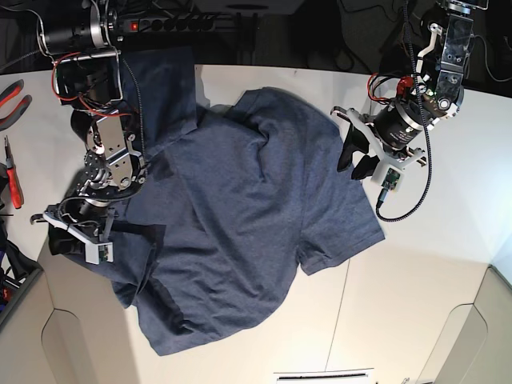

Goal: Layout the t-shirt on the table in an organized manner, then fold the t-shirt properly
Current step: 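Drag the grasped fabric with the right gripper away from the shirt body, then release the fabric and reposition the right gripper over the shirt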

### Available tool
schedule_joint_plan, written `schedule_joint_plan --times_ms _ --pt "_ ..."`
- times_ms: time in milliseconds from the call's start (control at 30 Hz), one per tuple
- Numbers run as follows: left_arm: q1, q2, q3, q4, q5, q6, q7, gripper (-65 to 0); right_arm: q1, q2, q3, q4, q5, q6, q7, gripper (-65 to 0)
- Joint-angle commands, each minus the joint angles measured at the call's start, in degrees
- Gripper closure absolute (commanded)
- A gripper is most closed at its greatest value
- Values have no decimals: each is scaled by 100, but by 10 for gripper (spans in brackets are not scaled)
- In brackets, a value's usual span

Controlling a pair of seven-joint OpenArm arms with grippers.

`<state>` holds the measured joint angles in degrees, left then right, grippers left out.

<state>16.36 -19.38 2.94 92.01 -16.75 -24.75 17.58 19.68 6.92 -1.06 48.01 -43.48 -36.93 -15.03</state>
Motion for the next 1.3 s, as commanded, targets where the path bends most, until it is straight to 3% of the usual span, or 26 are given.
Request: schedule_joint_plan --times_ms 0,167,367,467,600,833,1000,1133,1267 --pt "-31 -48 -26 81 -68 -61 -103 -232 157 127 76 125 7 -144 109 -241" --pt "-33 -46 -26 81 -186 -63 -105 -232 153 400 120 125 501 -144 109 -249" --pt "-35 -46 -26 79 -195 -63 -107 -232 140 356 -72 125 905 11 153 -249" --pt "-35 -46 -26 79 -195 -63 -107 -232 144 284 -278 125 887 24 212 -249" --pt "-37 -46 -26 81 -195 -155 -107 -232 140 201 -625 125 431 4 240 -249" --pt "-35 -46 -26 81 -195 -166 -107 -232 142 144 -1674 125 -295 -307 240 -249" --pt "-35 -46 -26 81 -195 -166 -107 -232 155 -44 -2026 125 -289 -307 236 -249" --pt "-35 -46 -26 79 -197 -166 -107 -232 160 -236 -1996 125 313 -307 238 -249" --pt "-35 -46 -26 79 -195 -166 -107 -232 157 -369 -1714 122 857 472 297 -249"
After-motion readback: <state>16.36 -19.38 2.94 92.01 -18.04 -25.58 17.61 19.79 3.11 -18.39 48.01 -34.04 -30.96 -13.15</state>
